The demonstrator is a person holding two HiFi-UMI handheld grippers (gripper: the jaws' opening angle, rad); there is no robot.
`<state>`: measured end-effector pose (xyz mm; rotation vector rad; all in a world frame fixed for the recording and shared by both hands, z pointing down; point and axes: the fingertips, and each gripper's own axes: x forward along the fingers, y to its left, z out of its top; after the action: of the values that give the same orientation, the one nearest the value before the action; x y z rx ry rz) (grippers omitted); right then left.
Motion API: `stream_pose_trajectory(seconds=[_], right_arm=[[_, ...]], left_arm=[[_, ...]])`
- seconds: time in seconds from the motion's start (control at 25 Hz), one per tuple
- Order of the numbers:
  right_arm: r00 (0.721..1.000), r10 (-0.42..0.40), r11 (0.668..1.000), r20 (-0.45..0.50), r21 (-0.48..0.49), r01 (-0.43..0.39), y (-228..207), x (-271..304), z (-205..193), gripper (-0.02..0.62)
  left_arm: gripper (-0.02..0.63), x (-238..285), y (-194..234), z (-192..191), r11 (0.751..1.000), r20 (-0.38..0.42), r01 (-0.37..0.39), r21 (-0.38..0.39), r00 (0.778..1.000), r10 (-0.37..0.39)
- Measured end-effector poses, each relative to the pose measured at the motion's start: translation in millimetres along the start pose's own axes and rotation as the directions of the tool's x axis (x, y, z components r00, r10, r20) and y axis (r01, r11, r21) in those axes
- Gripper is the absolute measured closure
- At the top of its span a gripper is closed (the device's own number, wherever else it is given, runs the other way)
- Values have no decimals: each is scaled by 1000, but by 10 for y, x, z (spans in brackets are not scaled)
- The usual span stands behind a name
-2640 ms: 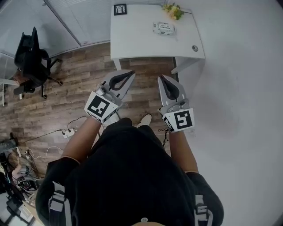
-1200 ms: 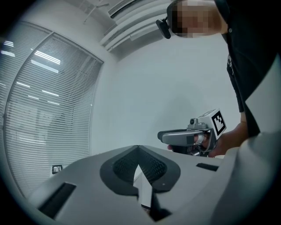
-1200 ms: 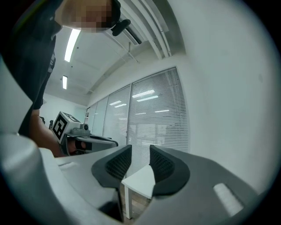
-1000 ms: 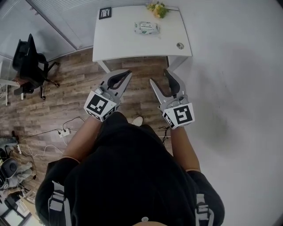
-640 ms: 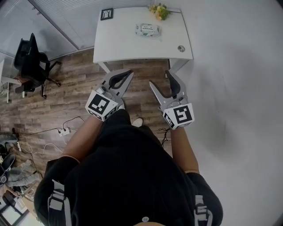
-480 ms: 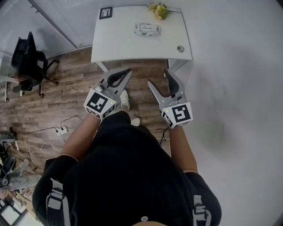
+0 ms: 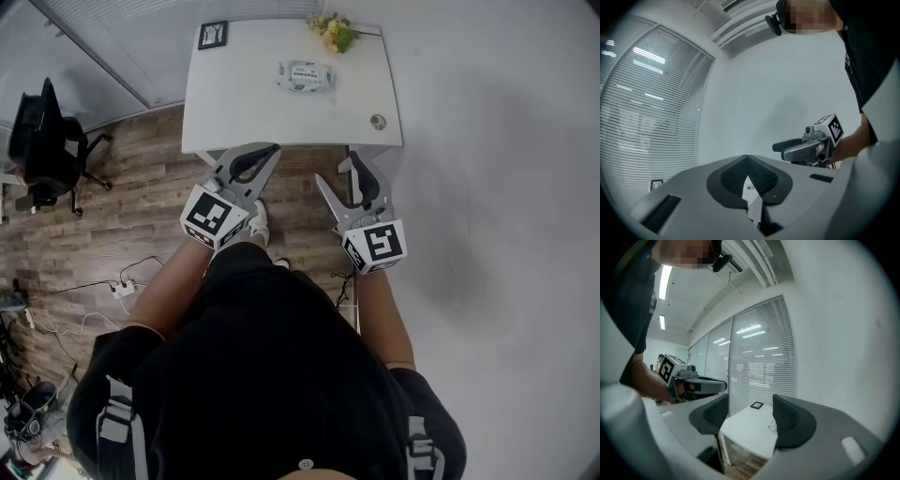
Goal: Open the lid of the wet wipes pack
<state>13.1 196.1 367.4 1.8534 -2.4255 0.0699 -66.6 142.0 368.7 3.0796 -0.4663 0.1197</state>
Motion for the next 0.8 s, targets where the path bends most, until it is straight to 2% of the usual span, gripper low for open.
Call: stream_pose_trajectory(seconds=[0.44, 0.8], right_arm=[[998, -47, 999, -40, -2, 47, -544, 948, 48, 291], [993, -76, 997, -88, 17, 78, -842, 1623, -151, 291]], left_arm=[[601, 564, 939, 23, 999, -7, 37, -25, 999, -37], [601, 862, 1578, -117, 997, -36, 65, -45, 997, -66]])
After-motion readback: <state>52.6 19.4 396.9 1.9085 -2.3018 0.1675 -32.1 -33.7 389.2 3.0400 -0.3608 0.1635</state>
